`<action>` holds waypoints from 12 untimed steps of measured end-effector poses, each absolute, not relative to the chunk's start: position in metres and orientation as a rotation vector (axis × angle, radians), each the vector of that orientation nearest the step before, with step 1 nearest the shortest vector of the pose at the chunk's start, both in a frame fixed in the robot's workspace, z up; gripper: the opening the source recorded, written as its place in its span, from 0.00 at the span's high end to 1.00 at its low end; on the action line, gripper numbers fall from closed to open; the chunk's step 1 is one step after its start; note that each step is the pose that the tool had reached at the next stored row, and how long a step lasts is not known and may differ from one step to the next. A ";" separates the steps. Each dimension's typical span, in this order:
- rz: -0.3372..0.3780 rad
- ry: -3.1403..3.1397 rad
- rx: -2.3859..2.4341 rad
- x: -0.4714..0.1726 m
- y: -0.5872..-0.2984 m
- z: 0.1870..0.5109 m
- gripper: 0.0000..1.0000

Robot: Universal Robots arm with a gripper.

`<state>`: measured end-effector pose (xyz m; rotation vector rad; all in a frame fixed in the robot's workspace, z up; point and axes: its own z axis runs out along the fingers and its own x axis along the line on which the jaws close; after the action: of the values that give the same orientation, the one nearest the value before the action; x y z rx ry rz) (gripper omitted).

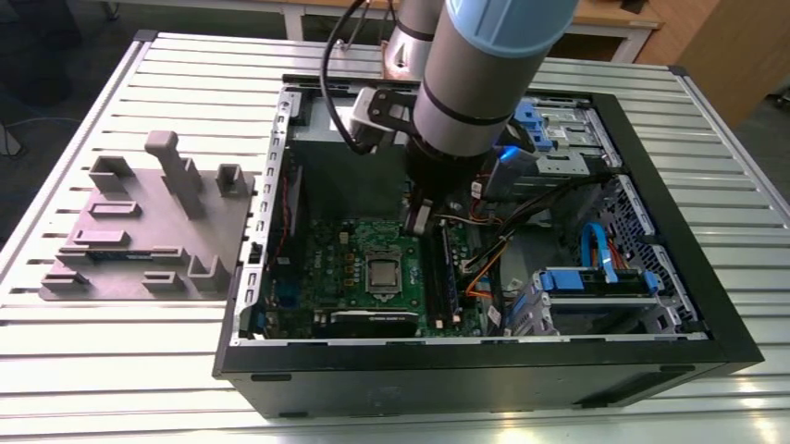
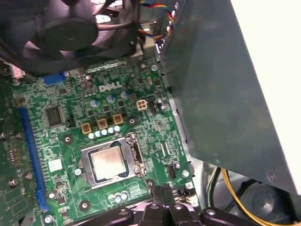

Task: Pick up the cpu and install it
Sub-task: 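Install the first cpu locking lever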

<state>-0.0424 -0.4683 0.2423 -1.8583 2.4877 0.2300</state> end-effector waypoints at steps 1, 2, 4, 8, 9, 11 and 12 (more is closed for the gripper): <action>0.228 2.486 -1.863 -0.042 -0.469 0.242 0.89; 0.222 2.485 -1.871 -0.042 -0.469 0.242 0.89; 0.212 2.480 -1.889 -0.042 -0.469 0.242 0.89; 0.206 2.458 -1.927 -0.043 -0.470 0.240 0.89; 0.206 2.455 -1.931 -0.043 -0.472 0.240 0.89; 0.206 2.450 -1.937 -0.043 -0.476 0.240 0.89; 0.206 2.448 -1.940 -0.043 -0.477 0.240 0.89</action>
<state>-0.0435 -0.4771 0.2398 -1.9397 2.4483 0.2059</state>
